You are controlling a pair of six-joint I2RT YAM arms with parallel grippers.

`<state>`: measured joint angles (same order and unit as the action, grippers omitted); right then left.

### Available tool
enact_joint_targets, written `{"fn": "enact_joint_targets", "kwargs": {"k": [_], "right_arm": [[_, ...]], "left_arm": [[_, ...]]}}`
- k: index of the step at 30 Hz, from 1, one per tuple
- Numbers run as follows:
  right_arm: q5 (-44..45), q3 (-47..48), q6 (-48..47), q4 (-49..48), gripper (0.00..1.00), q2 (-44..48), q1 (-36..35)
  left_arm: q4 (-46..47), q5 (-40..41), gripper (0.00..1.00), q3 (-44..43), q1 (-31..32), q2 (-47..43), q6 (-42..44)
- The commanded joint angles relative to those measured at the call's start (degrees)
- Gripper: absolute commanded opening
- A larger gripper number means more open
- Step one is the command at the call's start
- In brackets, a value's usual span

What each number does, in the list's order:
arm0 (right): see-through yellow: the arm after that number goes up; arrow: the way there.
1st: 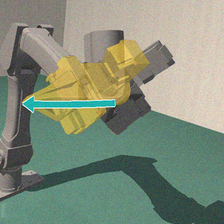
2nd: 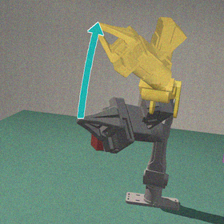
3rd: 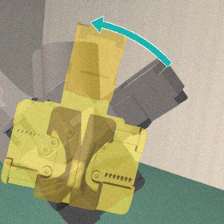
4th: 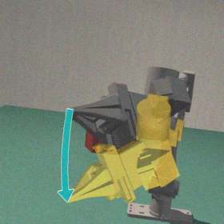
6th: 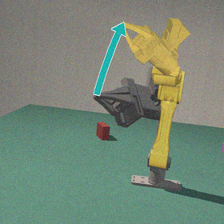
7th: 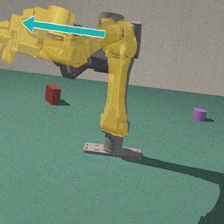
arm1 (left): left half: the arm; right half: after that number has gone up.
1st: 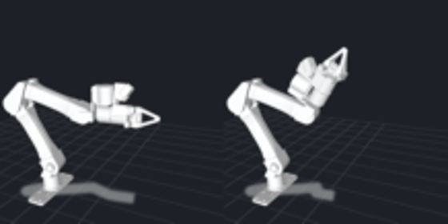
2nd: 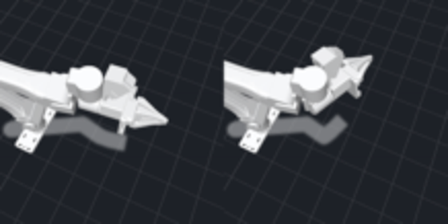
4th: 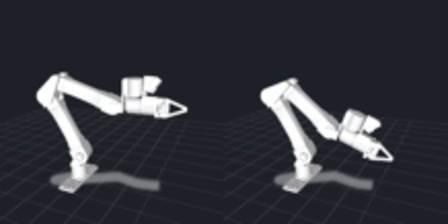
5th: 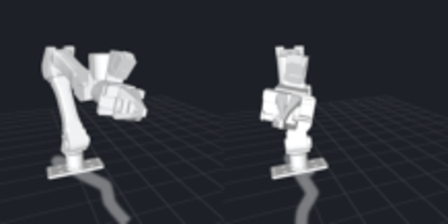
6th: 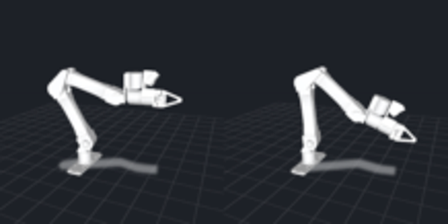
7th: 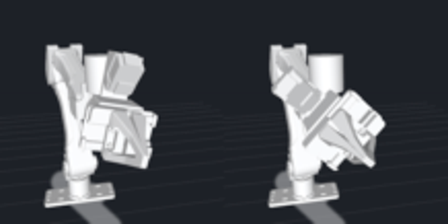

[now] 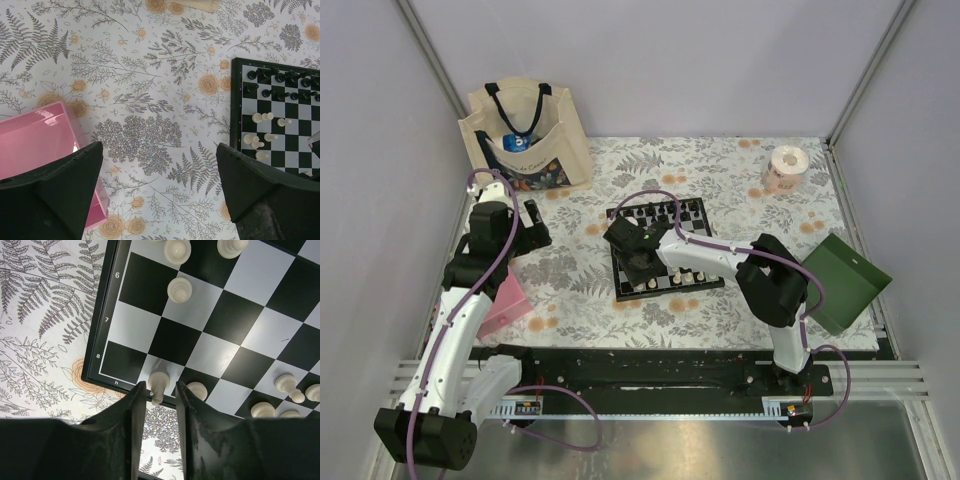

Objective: Set up the chess pieces on the board

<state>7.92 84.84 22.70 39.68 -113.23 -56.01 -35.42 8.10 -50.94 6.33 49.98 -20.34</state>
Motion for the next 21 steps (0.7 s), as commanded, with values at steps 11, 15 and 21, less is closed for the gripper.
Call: {"fn": "enact_joint_targets", "kwargs": {"k": [11,15,21], "right_arm": [[3.2,4.7,-2.4,-0.7,0.49,6.1,-0.2],[0.6,7.4,-1.3,-0.7,0.49,4.3,1.3],[-0.5,11.2,-0.5,0.0,0.46,0.2,2.6]], "left_arm": [[1.9,-0.9,0.99,0.5,-0.2,-1.0,0.5],[1.9,-0.6,0.99,0.6,-0.2,-1.3,0.5],[1.9,-0.6,0.99,0.6,-0.2,-1.3,0.5]]}}
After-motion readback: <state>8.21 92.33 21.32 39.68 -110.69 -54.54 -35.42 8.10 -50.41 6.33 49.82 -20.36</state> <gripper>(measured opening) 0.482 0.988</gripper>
